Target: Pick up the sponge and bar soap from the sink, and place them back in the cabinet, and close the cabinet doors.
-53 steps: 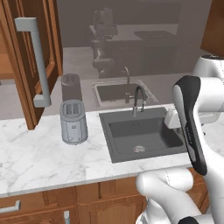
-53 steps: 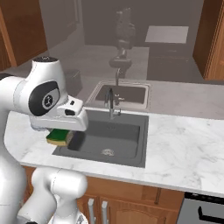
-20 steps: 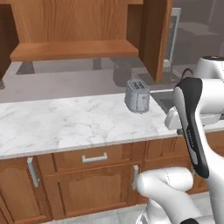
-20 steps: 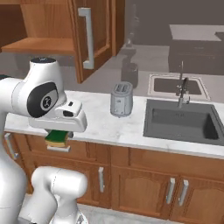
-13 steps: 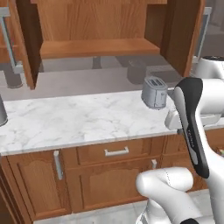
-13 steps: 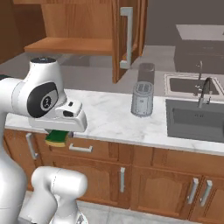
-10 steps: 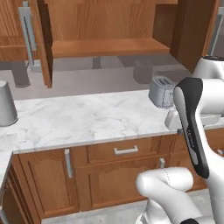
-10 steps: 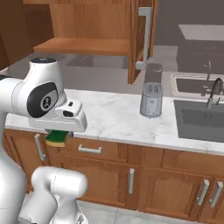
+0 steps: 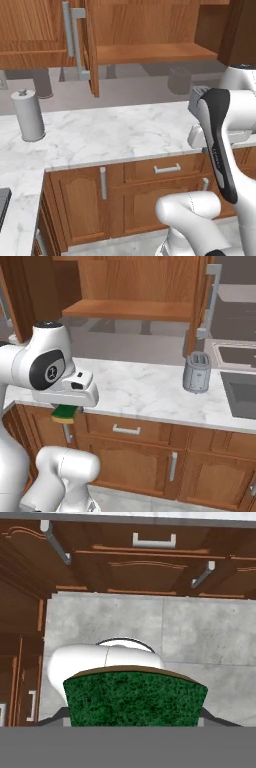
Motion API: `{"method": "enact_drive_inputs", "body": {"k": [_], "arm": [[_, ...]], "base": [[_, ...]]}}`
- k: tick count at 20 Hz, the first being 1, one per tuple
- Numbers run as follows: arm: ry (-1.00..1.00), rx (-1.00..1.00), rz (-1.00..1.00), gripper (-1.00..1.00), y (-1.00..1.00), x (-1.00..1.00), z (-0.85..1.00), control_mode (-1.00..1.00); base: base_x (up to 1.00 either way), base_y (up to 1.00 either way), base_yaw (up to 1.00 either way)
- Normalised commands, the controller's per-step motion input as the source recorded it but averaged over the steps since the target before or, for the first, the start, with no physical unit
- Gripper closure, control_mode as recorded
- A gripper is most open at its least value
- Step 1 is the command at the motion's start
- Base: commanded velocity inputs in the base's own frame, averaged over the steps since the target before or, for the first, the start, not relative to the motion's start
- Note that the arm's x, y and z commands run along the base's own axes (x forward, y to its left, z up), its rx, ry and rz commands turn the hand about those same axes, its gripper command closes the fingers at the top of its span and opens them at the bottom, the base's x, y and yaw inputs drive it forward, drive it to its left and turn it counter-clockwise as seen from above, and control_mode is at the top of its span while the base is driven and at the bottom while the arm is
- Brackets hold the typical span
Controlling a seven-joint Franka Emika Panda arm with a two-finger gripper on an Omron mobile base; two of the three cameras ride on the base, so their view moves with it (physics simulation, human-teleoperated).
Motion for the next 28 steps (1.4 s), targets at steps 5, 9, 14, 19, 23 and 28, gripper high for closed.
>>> {"method": "enact_drive_inputs", "body": {"k": [5, 9, 14, 19, 23, 28], "arm": [[0.0, 0.0, 0.0, 1.0, 0.0, 0.0, 0.0, 1.0], [0.0, 0.0, 0.0, 1.0, 0.0, 0.0, 0.0, 1.0], [0.0, 0.0, 0.0, 1.0, 0.0, 0.0, 0.0, 1.0], [0.0, 0.0, 0.0, 1.0, 0.0, 0.0, 0.0, 1.0], [0.0, 0.0, 0.0, 1.0, 0.0, 0.0, 0.0, 1.0], [0.0, 0.0, 0.0, 1.0, 0.0, 0.0, 0.0, 1.0]], "base": [[0.17, 0.16, 0.03], [0.42, 0.0, 0.03], [0.46, 0.0, 0.05], [0.49, 0.0, 0.03], [0.47, 0.0, 0.0], [0.46, 0.0, 0.0]]}}
